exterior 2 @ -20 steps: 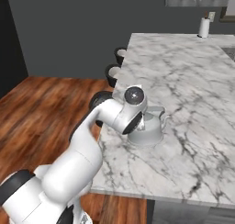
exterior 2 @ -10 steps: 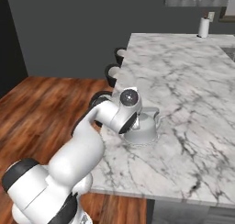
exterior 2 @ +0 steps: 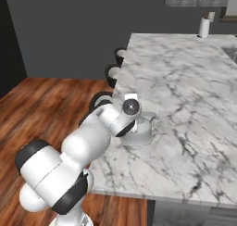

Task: The kettle is done boiling. Turn off the stove, then wait for 300 timesteps before moving the kettle to the dining table.

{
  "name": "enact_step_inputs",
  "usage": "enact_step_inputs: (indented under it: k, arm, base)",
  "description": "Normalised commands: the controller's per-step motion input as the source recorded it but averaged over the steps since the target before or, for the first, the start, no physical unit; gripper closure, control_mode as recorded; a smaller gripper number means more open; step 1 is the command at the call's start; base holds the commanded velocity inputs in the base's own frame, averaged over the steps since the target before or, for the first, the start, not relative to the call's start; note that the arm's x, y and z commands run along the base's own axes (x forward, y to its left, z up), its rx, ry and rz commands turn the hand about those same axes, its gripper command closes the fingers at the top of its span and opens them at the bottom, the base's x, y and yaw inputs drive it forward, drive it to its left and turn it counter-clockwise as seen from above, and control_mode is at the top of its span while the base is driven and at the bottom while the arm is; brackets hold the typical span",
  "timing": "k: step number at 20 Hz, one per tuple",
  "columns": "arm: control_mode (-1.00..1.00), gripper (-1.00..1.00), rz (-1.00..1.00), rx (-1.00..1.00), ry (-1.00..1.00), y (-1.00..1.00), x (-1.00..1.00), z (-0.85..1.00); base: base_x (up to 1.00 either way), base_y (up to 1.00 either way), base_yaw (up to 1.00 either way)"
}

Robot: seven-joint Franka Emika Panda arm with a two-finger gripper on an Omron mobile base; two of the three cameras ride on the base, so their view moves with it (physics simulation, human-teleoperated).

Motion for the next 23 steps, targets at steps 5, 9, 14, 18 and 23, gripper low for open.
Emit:
enact_step_inputs:
  k: [5, 9, 14, 18, 23]
  arm:
    - [-1.00, 1.00, 0.04, 0.04, 0.00, 0.00, 0.43, -0.13]
    - [-1.00, 1.00, 0.00, 0.00, 0.00, -0.01, 0.23, -0.08]
    - [-1.00, 1.00, 0.00, 0.00, 0.00, -0.01, 0.13, -0.09]
    - [-1.00, 1.00, 0.00, 0.00, 0.00, 0.00, 0.00, -0.09]
    - [-1.00, -1.00, 0.00, 0.00, 0.00, 0.00, 0.00, -0.18]
  base:
    - [0.00, 0.00, 0.00]
    - [0.00, 0.00, 0.00]
    - [0.00, 0.00, 0.00]
    - [0.00, 0.00, 0.00]
    - [0.00, 0.00, 0.00]
